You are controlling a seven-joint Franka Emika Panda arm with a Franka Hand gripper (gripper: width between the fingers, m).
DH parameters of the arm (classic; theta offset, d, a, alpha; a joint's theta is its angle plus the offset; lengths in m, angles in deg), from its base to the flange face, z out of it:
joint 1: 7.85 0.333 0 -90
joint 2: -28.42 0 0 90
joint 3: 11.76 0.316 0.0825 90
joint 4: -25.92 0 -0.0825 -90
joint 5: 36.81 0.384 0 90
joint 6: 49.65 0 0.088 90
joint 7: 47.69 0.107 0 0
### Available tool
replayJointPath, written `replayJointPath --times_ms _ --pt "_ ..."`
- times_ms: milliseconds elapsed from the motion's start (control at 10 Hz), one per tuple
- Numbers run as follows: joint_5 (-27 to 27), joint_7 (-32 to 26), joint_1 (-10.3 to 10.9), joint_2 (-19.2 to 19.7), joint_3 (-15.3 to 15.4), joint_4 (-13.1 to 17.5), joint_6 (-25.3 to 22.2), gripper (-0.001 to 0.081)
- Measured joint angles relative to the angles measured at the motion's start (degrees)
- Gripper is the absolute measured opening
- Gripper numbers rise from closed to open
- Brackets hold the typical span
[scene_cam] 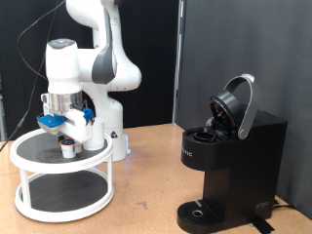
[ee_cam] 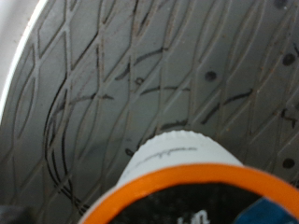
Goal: Make a cup of coffee with the keurig machine
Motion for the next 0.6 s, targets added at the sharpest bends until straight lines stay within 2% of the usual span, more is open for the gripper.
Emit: replayJointPath --times_ms 100,200,300,600 --pt "0.17 -0.06 0.01 0.0 0.0 -0.06 0.0 0.0522" --pt "0.38 -0.1 0.01 -0.01 0.0 -0.06 0.0 0.0522" --pt "0.61 -0.09 0.01 -0.06 0.0 -0.06 -0.04 0.0393" --pt "3.5 -0.7 0.02 -0.48 -0.02 0.74 -2.34 0.0393"
